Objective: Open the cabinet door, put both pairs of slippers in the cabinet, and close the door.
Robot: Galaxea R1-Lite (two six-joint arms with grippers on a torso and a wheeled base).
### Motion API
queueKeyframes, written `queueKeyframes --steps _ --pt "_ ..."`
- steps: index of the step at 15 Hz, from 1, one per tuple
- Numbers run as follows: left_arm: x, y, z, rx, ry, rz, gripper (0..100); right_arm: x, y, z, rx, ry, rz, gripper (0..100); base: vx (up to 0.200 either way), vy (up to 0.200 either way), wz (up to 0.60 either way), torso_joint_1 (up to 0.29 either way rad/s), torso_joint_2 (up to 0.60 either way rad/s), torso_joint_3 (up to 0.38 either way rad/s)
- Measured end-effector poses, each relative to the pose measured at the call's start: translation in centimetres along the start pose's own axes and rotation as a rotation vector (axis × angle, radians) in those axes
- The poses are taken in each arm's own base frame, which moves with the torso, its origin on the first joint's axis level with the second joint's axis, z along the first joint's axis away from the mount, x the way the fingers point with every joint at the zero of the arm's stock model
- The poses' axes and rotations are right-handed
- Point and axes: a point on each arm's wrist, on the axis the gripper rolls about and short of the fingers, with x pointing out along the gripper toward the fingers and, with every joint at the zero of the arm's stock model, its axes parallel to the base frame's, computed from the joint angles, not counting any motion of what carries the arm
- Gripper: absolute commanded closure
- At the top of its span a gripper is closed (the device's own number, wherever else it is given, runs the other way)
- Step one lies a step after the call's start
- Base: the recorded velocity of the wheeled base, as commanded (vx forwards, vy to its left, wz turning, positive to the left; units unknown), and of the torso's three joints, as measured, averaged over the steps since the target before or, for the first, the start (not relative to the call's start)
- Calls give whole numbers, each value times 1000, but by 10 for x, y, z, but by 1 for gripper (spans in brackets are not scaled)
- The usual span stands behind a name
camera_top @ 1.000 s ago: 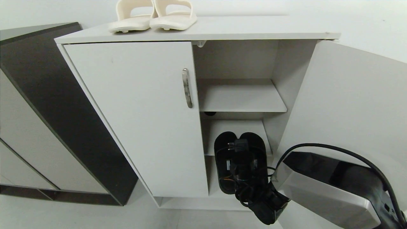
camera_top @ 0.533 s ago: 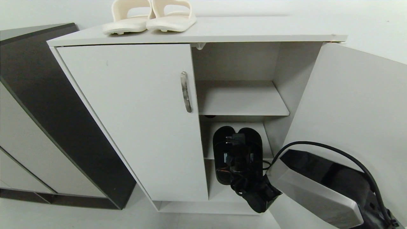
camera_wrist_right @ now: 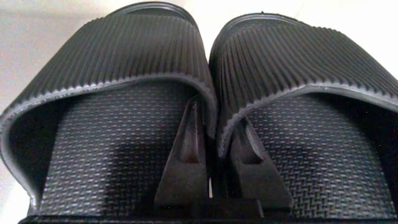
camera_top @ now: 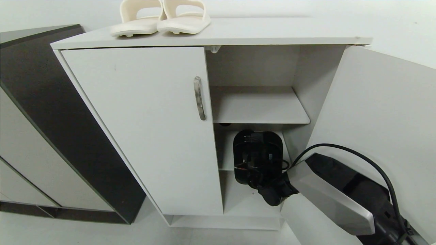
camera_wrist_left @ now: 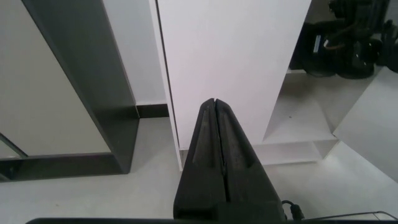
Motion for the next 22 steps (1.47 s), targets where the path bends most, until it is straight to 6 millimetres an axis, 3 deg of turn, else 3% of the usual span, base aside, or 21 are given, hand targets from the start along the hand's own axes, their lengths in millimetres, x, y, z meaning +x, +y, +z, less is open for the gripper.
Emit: queueKeyframes --steps 5,14,15,22 --pt "0 0 0 3 0 1 100 27 3 17 26 -23 -23 100 0 0 0 0 0 0" --pt "0 0 0 4 0 2 100 45 -2 -8 -9 25 -47 100 0 0 0 0 0 0" --pt "0 0 0 5 0 2 100 45 -2 -9 -10 26 -47 0 0 0 0 0 0 0" --pt "0 0 0 5 0 3 100 45 0 -10 -6 22 -46 0 0 0 0 0 0 0"
